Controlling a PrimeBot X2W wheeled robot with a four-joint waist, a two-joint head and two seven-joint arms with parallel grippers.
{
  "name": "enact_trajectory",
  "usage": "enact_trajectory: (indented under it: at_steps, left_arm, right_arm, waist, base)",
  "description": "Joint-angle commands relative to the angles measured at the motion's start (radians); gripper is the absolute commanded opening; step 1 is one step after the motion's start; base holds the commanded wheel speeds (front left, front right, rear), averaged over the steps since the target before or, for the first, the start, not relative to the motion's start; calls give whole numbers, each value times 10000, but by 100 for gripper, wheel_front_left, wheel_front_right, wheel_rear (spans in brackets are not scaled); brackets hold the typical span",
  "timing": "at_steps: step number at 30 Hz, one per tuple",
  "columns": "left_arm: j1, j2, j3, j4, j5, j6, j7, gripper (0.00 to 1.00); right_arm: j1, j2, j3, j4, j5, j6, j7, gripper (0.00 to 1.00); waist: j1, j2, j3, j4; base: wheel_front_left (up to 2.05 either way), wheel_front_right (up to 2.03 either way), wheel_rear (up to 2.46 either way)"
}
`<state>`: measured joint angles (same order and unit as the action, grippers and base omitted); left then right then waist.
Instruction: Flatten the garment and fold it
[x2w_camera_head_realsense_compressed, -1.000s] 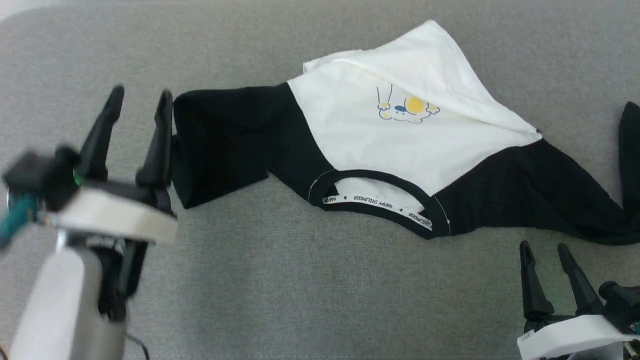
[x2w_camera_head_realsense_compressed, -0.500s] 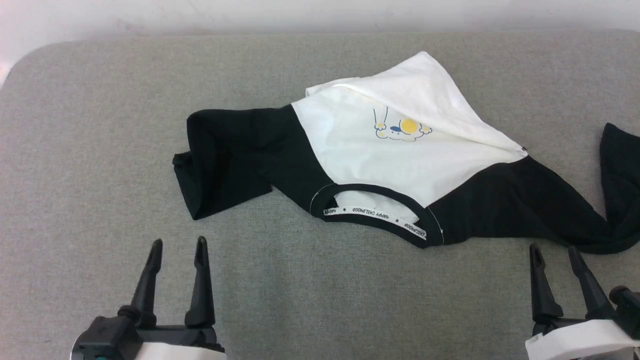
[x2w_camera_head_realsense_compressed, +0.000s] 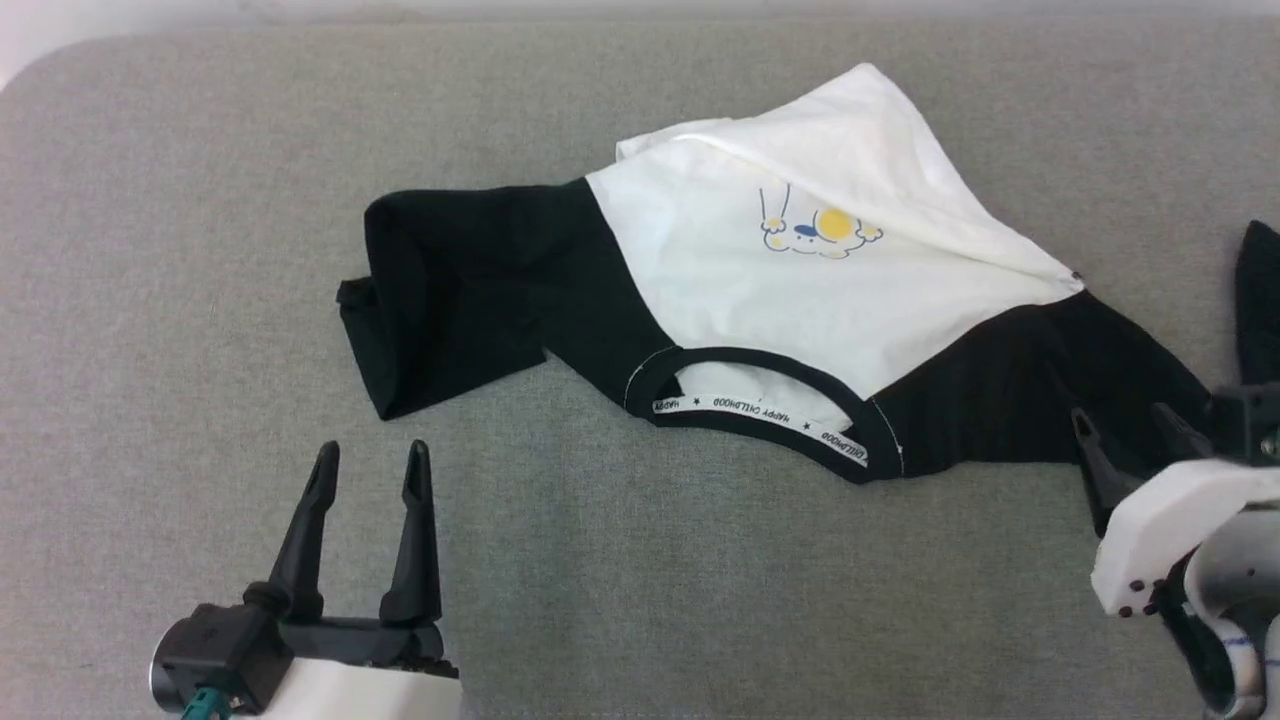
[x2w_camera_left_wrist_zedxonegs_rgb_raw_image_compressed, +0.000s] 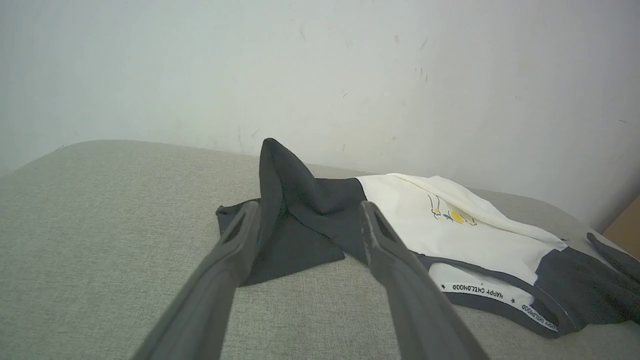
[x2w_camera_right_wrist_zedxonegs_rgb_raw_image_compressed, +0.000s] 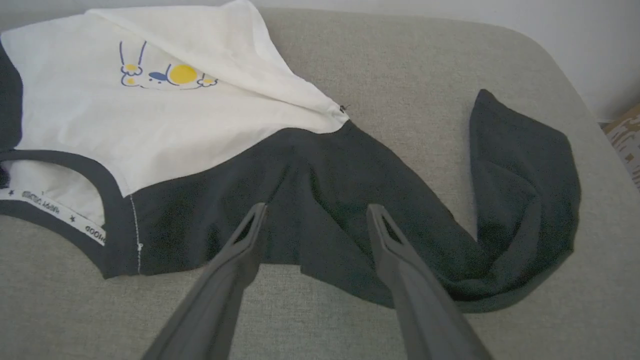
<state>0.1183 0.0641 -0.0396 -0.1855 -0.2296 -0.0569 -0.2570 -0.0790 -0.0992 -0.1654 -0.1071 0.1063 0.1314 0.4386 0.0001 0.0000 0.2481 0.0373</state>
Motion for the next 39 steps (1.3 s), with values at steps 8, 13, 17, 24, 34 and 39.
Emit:
enact_trajectory:
  at_steps: [8,13,17,24,34,39]
  left_arm:
    - [-346,-115,-34,255,24,-230,-47,100]
    - [-494,-128,-71,339,64,-328,-47,100]
    - [-658,-133,-180,450,101,-410,-47,100]
    - [-629,-137,-287,636,55,-499,-47,100]
    - [-621,-138,-765,1048,-239,-589,-47,100]
    - [-688,-136,-811,1240,-148,-629,-47,100]
  right_arm:
    - [-727,-996,-161,251,368,-7,2405,100]
    - [-1137,-1254,47,1166,651,-7,2891,100]
    - [-1617,-1195,-1,2229,568,-7,2682,9]
    - [-2307,-1581,-259,2306,597,-7,2386,0]
    - [-2279,-3004,-1227,2744,36,-7,1843,0]
    - [-2738,-2479,-1429,3554,-211,-7,912,100]
  waist:
    - [-1,0,593,447]
    - [-1,0,851,605]
    - [-1,0,951,650]
    - [-1,0,809,549]
    - [-1,0,845,971]
    - [-1,0,875,924]
  base:
    - [0,0,0]
    - [0,0,0]
    - [0,0,0]
    - [0,0,0]
    - [0,0,0]
    - [0,0,0]
